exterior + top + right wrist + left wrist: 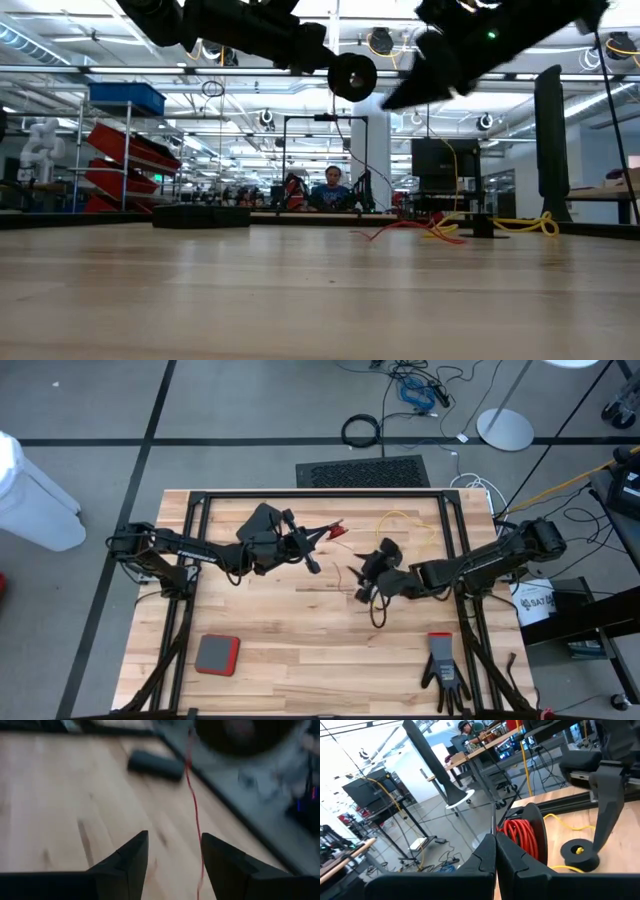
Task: Coil cords
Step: Uncoil the red wire from the black spool
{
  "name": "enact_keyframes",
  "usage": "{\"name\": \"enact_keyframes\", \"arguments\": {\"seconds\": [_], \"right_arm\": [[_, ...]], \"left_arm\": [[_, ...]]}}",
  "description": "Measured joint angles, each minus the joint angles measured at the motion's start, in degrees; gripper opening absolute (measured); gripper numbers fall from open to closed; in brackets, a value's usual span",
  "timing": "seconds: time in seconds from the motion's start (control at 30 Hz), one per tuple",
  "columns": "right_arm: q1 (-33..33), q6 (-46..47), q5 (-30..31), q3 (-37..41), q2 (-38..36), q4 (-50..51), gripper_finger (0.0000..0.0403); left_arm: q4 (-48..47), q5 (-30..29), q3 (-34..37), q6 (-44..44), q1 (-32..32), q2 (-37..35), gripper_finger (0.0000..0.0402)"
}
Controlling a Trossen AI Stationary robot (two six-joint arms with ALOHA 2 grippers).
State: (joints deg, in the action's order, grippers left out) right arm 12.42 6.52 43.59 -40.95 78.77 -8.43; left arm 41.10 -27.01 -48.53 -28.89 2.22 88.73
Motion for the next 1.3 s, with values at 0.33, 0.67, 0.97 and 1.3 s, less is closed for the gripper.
{"name": "enact_keyframes", "arguments": {"seconds": [0.33, 0.67, 0.97, 1.3], "right_arm": [[-5.2, -18.4, 0.7, 0.0, 17.1, -32.9, 0.0169], [-6.1, -27.1, 4.7, 0.0, 21.5, -48.9, 0.0156], [-7.4, -26.2, 4.0, 0.0, 21.5, -49.6, 0.0084], [-8.5, -25.0, 0.0, 0.0, 21.5, -49.7, 0.0029]], "left_arm": [[0.1, 0.3, 0.0, 0.1, -0.5, 0.0, 0.0], [0.2, 2.2, 0.0, 2.7, -0.5, 0.0, 0.0], [0.5, 2.8, 0.0, 3.2, -0.5, 0.0, 0.0], [0.5, 2.8, 0.0, 3.2, -0.5, 0.0, 0.0]]}}
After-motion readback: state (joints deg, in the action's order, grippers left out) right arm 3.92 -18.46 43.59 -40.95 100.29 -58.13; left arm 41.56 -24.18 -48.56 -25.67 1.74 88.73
